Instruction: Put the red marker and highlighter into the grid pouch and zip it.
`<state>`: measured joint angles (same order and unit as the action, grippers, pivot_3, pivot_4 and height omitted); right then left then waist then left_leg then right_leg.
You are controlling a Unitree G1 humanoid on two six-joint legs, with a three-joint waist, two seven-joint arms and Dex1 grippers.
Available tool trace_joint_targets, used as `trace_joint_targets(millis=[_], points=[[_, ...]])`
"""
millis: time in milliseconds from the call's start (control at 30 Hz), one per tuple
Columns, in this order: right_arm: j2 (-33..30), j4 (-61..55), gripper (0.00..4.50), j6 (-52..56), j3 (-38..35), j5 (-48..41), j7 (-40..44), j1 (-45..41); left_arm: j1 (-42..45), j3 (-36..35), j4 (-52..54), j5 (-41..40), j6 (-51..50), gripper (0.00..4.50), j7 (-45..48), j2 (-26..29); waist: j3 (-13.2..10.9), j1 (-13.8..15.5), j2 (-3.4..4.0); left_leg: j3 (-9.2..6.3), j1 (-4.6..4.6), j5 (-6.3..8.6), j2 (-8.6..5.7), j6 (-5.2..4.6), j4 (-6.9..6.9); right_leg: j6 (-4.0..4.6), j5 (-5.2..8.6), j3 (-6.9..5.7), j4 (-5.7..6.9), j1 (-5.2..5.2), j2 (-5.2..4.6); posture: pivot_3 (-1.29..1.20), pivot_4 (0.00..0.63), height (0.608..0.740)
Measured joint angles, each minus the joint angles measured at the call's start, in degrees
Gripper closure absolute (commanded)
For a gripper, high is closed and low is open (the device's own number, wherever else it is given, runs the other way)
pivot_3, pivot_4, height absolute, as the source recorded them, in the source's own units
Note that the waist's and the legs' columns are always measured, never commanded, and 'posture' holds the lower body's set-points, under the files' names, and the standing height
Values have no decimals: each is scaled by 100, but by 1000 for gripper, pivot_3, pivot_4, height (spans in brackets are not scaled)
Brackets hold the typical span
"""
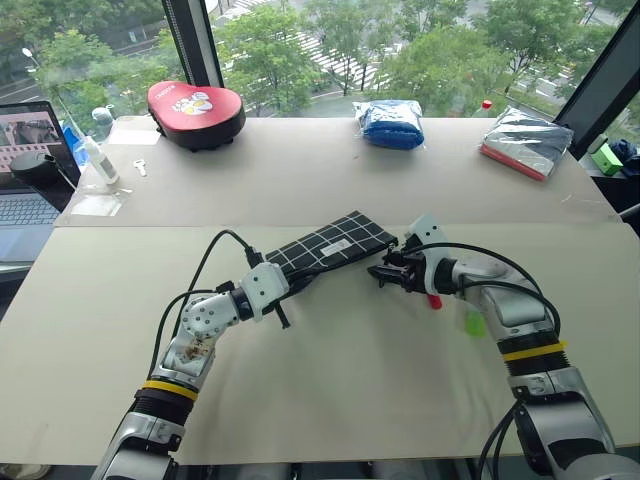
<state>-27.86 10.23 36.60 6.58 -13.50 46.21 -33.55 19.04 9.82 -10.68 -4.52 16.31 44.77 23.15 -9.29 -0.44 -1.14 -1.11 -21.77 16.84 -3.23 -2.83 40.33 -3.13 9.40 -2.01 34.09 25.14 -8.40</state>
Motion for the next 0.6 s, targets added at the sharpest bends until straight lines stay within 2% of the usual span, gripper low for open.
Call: trace_joint_targets(millis=[100, 133, 467, 600], points=[[-3, -9, 4262, -27, 66, -1, 157, 0, 0, 0, 0, 7, 0, 4500, -14, 0, 0, -7, 0, 0, 0, 0, 0, 0, 0, 0, 0, 0, 0, 0, 0, 0, 150, 740], [-8, -15, 4471, -44, 87, -2, 204, 0, 0, 0, 0, 10, 0, 4500, -18, 0, 0, -8, 0, 0, 0, 0, 0, 0, 0, 0, 0, 0, 0, 0, 0, 0, 150, 740], [-10, -271, 4471, -57, 344, 112, 398, -202, 58, 10, -29, 43, 11, 4500, -32, -60, 0, -24, 0, 0, 0, 0, 0, 0, 0, 0, 0, 0, 1, 1, 0, 0, 150, 740], [234, -544, 4471, -35, 671, 150, 429, -426, 121, 21, -109, 45, 29, 4500, -33, -125, 0, -31, 1, -1, 2, -1, 0, 3, -1, 0, 0, -1, 4, 3, 2, 0, 150, 740]])
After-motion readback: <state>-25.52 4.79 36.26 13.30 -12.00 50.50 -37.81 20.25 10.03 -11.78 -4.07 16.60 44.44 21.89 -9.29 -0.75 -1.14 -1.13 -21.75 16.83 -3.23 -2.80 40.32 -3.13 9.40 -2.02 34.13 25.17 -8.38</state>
